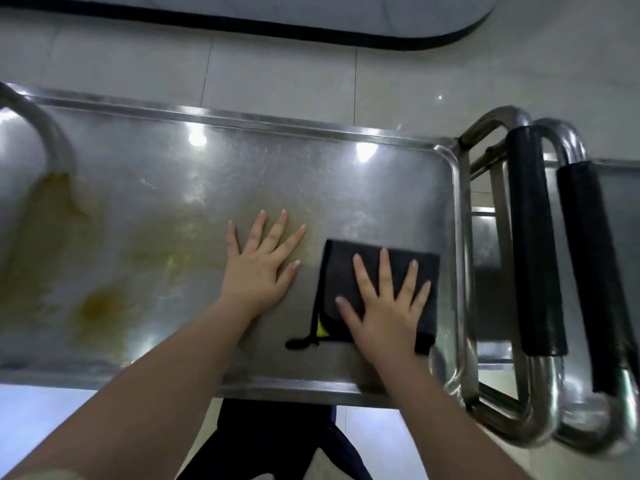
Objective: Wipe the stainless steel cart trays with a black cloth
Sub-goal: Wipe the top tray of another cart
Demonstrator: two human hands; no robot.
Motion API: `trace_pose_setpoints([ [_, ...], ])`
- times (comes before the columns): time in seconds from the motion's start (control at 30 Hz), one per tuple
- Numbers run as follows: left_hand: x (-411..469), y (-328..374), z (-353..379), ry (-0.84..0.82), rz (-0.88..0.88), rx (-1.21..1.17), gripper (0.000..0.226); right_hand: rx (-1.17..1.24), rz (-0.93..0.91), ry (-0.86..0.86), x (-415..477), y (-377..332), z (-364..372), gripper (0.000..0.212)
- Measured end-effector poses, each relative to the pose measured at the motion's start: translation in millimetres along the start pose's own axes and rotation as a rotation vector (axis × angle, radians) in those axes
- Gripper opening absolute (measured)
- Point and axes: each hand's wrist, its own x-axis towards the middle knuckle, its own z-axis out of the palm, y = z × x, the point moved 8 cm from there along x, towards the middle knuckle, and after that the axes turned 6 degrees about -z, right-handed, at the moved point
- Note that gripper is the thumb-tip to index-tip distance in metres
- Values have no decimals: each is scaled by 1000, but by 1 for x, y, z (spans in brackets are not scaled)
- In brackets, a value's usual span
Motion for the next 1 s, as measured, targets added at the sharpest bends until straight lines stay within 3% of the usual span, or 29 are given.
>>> trace_pose_setpoints([
  [0.1,0,1,-3,-9,-11,20,56,-22,-6,-10,-43,-15,15,71],
  [0.37,9,-6,-9,-107,31,-95,56,-68,47,-75,-39,-15,13,72],
  [0.5,14,-52,-32,-31,-21,-205,55,-87,102,-98,-40,-13,12,72],
  [0.67,25,-88,-21,-86,37,67,65,-43,149,-96,-45,-13,11,71],
  [0.77,27,-86,-16,-39,50,81,62,15,197,-83,-67,-30,19,72],
  [0.87,27,-90,-13,-13,74,61,60,-26,131,-125,-87,-69,30,70],
  [1.0,25,-89,-13,-5,79,36,59,-43,59,-177,-40,-90,20,68],
])
